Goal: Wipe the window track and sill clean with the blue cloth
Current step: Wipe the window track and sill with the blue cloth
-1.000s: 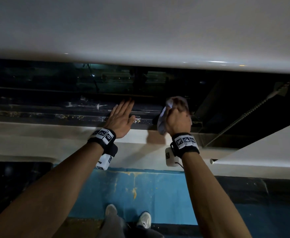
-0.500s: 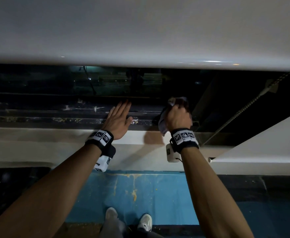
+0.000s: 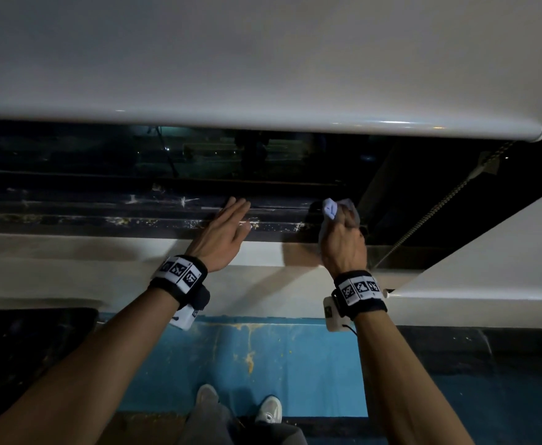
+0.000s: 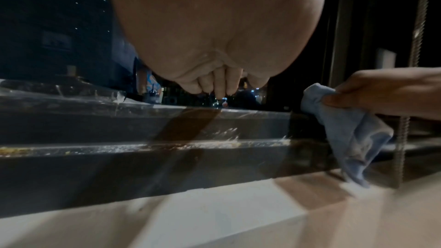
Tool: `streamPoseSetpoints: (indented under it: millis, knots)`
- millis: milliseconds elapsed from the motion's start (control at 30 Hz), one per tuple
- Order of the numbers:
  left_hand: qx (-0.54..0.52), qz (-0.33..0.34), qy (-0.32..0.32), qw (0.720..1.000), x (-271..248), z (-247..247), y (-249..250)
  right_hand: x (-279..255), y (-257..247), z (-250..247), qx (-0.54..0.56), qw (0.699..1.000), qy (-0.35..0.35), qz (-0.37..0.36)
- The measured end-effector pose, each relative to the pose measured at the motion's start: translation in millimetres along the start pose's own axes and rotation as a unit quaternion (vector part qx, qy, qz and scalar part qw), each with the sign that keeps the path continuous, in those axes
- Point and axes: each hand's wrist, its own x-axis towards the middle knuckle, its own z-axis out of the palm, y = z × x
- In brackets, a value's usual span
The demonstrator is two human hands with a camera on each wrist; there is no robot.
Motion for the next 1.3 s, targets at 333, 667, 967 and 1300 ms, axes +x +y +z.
streamPoseSetpoints:
  millis: [333,667,967,1300]
  knots:
    - [-0.182,0.013,-0.001,0.983,-48,-1,78,-73,13,-67,0.370,0.927,-0.017,0.063]
    - [-0.248,-0.004,-0.085,0.965,-62,35,133,-116,0,-84,0.567,0.801,-0.117,0.153]
    - [-0.238,0.049,-0.125,0.962,-52,31,132,-132,35,-75,0.563,0.780,-0.219,0.164]
    - [-0.422,-0.105,-0.134,0.890,-41,14,167,-136,38,-51,0.559,0.787,-0.255,0.058]
